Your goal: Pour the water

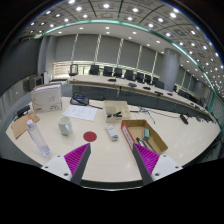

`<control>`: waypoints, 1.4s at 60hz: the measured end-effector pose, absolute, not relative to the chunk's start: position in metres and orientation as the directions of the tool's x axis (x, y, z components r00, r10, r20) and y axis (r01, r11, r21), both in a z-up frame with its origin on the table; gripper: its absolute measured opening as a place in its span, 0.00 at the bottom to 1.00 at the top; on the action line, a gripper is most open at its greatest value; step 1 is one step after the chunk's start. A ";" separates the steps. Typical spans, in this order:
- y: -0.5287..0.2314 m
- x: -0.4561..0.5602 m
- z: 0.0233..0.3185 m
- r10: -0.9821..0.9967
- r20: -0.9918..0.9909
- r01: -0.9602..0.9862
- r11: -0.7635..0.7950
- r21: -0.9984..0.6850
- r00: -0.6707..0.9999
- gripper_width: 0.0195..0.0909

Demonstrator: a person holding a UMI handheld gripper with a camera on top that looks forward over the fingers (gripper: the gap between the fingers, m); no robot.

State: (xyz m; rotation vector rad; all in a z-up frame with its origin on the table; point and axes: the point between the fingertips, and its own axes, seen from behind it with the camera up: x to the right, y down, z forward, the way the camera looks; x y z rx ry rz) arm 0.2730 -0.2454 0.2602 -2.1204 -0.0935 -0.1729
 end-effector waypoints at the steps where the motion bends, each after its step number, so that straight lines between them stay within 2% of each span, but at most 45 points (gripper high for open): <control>1: -0.246 0.272 0.260 0.000 0.162 0.138 -0.528 -0.838 0.987 0.94; 15: -0.258 0.208 0.223 0.020 0.148 0.136 -0.533 -0.835 0.989 0.93; 36: -0.276 0.028 0.138 0.134 0.050 0.117 -0.555 -0.823 0.990 0.93; 56: -0.189 -0.073 0.088 0.099 0.020 0.063 -0.455 -0.888 0.995 0.91; 60: -0.172 -0.079 0.083 0.077 0.015 0.047 -0.432 -0.901 0.997 0.81; 68: -0.147 -0.075 0.071 0.019 0.038 0.042 -0.395 -0.918 0.999 0.45; 73: -0.147 -0.078 0.074 0.027 0.019 0.028 -0.385 -0.923 0.999 0.40; 79: -0.148 -0.084 0.075 0.048 0.024 0.041 -0.384 -0.922 0.999 0.26; 84: -0.148 -0.098 0.078 0.073 0.003 0.032 -0.404 -0.914 0.997 0.22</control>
